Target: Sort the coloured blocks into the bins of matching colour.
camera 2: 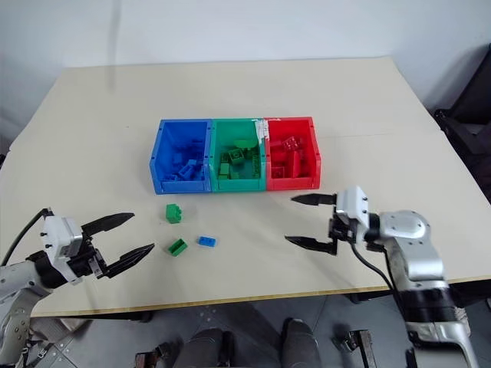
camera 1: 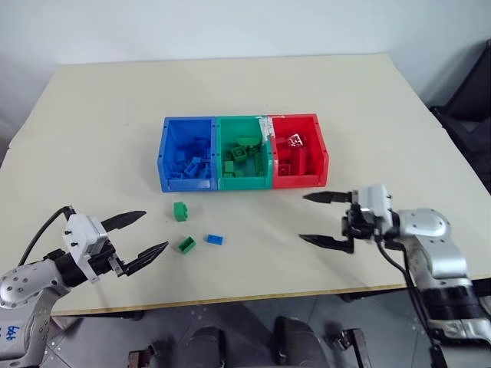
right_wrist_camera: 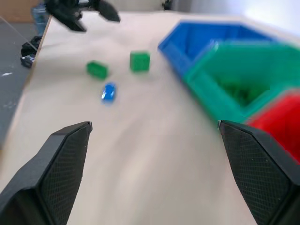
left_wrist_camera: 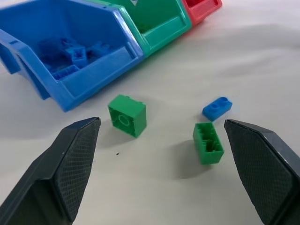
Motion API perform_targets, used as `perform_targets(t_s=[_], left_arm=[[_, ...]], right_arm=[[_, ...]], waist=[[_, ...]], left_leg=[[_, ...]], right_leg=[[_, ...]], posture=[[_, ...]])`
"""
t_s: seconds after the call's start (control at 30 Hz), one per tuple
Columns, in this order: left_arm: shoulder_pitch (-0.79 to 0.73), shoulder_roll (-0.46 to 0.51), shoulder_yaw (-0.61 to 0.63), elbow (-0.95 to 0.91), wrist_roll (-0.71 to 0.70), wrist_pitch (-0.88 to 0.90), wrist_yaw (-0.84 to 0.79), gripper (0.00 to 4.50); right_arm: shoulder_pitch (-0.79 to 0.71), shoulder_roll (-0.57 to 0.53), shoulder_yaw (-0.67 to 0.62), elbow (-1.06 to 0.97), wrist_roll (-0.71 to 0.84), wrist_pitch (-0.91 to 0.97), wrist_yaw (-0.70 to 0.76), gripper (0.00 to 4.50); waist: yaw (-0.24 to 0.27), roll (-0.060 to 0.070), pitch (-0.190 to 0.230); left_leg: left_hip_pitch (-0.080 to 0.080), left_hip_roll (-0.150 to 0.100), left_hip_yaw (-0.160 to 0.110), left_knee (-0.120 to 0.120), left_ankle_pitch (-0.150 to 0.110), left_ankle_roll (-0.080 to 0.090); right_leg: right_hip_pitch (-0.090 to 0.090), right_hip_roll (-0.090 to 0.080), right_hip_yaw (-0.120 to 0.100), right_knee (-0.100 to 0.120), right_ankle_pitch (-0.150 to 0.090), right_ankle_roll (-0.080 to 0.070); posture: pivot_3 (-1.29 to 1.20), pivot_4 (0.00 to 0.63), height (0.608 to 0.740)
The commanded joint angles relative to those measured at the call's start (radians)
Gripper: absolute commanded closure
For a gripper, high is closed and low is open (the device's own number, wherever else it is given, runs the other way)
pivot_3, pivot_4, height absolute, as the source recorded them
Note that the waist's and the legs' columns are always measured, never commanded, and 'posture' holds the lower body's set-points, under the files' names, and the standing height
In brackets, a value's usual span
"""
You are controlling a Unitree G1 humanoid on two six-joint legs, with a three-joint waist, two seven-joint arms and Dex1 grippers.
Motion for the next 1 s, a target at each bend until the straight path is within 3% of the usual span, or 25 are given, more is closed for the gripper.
perform_targets(t_s=[0.03, 0.23, 0.43, 0.53, 0.77, 1.0], left_arm=[[-0.041, 0.026, 0.000, 0.071, 0.005, -0.049, -0.064, 0.00], [-0.108, 0.065, -0.040, 0.153, 0.031, -0.060, -0.134, 0.00], [-0.219, 0.107, -0.195, 0.021, 0.047, 0.033, -0.174, 0.00], [-0.344, 0.127, -0.348, -0.003, 0.138, 0.078, -0.203, 0.00], [-0.600, 0.088, -0.605, 0.058, 0.315, 0.228, -0.193, 0.00], [-0.714, 0.053, -0.747, 0.133, 0.449, 0.291, -0.211, 0.00]], right_arm=[[0.038, -0.058, -0.059, 0.028, -0.004, -0.095, 0.049, 0.01], [0.068, -0.076, -0.085, -0.014, 0.018, -0.079, 0.007, 0.01], [0.100, -0.086, -0.068, -0.137, 0.046, 0.043, -0.033, 0.01], [0.139, -0.119, -0.049, -0.219, 0.078, 0.162, -0.034, 0.01], [0.175, -0.132, -0.064, -0.304, 0.076, 0.196, -0.082, 0.01], [0.268, -0.135, -0.110, -0.362, 0.066, 0.182, -0.139, 0.01]], waist=[[-0.003, 0.000, 0.000], [-0.004, 0.000, 0.000], [0.020, 0.000, 0.000], [0.041, 0.000, 0.000], [0.047, 0.000, 0.000], [0.048, -0.001, 0.000]], left_leg=[[0.000, 0.000, 0.000, 0.000, 0.000, 0.000], [0.001, 0.001, 0.002, 0.000, 0.000, 0.000], [0.000, 0.000, 0.001, 0.001, 0.000, 0.000], [0.000, 0.000, 0.000, 0.003, 0.000, 0.000], [-0.001, -0.001, 0.001, 0.003, 0.000, 0.000], [-0.001, -0.001, 0.001, 0.004, 0.000, 0.001]], right_leg=[[0.000, 0.000, 0.000, 0.000, 0.000, 0.000], [0.000, 0.000, 0.000, 0.000, 0.000, 0.000], [0.000, 0.000, 0.000, 0.001, 0.000, 0.000], [0.000, 0.000, 0.000, 0.001, 0.000, 0.001], [0.000, 0.001, 0.001, 0.001, 0.000, 0.001], [0.000, 0.001, 0.000, 0.001, 0.001, 0.001]], posture=[[0.00, 0.150, 0.740], [0.00, 0.150, 0.740], [0.00, 0.150, 0.740], [0.00, 0.150, 0.740], [0.00, 0.150, 0.740], [0.00, 0.150, 0.740]])
